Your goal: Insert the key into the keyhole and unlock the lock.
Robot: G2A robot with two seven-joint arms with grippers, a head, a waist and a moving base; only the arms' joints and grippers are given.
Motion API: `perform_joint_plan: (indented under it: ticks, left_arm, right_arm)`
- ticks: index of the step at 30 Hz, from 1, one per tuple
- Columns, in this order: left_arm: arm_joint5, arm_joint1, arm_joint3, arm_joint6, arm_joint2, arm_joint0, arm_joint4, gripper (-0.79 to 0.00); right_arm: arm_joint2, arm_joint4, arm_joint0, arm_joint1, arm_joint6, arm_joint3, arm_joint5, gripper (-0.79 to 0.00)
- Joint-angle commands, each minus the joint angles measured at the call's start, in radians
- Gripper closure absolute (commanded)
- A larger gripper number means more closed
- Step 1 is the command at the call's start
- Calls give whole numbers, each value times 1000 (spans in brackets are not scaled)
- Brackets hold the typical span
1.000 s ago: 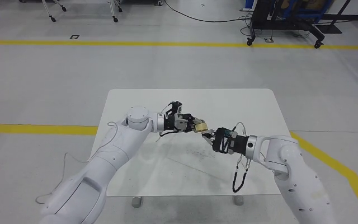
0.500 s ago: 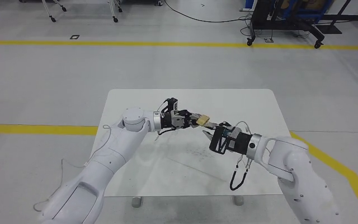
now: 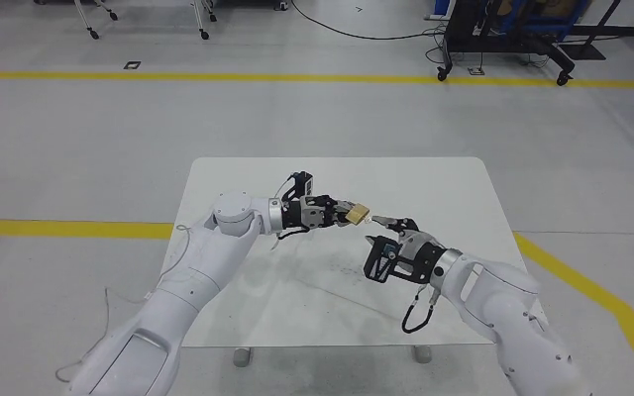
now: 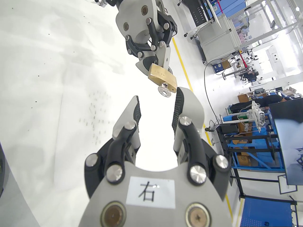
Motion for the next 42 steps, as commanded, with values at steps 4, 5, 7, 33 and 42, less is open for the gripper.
perform_joint_plan:
  ticks: [4, 5, 7, 33, 42]
  left_arm:
    - [9, 1, -9, -1, -2, 4, 15, 0]
    - [9, 1, -10, -1, -2, 5, 17, 0]
    - [11, 1, -12, 0, -3, 6, 21, 0]
    - [-127, 10, -98, 96, 22, 29, 294, 0]
    - [-185, 25, -166, 112, -2, 69, 364, 0]
  right_arm:
    - [-27, -9, 19, -3, 28, 4, 19, -249]
    - [-31, -9, 22, -4, 33, 5, 21, -240]
    - [-36, -10, 26, -4, 39, 5, 25, -206]
    - [15, 428, 49, -13, 34, 153, 5, 0]
    - [62, 759, 67, -9, 4, 299, -87, 0]
